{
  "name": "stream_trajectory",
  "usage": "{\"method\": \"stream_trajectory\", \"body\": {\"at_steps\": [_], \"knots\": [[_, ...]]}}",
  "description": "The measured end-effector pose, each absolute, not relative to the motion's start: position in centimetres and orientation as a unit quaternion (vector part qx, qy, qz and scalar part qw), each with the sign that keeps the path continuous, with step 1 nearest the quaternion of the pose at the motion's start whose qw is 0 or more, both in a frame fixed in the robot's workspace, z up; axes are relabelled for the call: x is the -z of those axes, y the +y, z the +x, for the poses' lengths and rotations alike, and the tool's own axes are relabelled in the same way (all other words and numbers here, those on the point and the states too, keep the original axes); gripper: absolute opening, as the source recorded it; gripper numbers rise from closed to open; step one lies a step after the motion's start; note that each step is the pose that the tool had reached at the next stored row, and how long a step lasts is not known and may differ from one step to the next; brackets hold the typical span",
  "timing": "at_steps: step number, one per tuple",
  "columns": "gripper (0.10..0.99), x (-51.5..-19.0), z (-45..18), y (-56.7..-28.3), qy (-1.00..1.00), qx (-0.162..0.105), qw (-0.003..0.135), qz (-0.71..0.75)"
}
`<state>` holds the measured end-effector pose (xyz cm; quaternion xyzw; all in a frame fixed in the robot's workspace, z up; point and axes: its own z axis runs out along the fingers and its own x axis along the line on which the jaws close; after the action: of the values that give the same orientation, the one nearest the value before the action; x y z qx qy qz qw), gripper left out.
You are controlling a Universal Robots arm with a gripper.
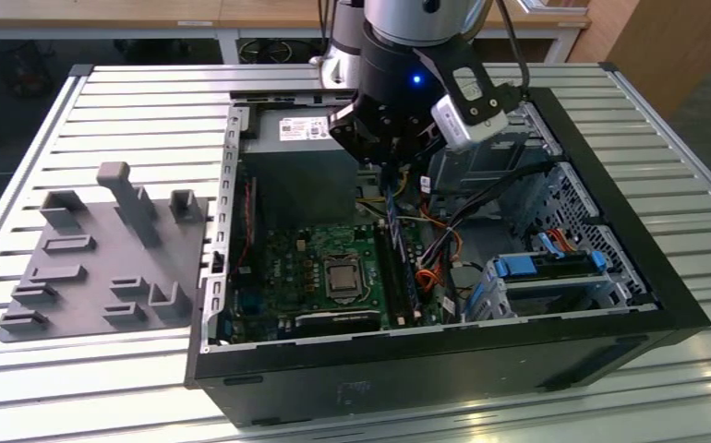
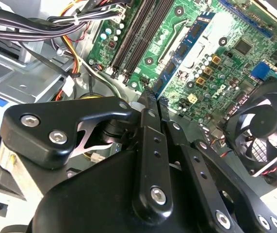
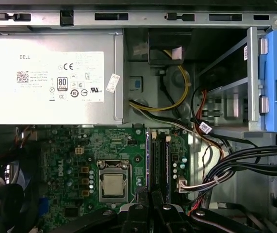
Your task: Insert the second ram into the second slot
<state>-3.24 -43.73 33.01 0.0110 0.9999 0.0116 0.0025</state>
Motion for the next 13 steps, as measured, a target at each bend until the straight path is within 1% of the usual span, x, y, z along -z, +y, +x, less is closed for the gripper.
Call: {"method": "stream_trajectory", "body": {"at_steps": [13], "knots": [[0.137, -31.93, -3.16, -43.73, 1.000, -0.011, 0.002, 0.011]]}}
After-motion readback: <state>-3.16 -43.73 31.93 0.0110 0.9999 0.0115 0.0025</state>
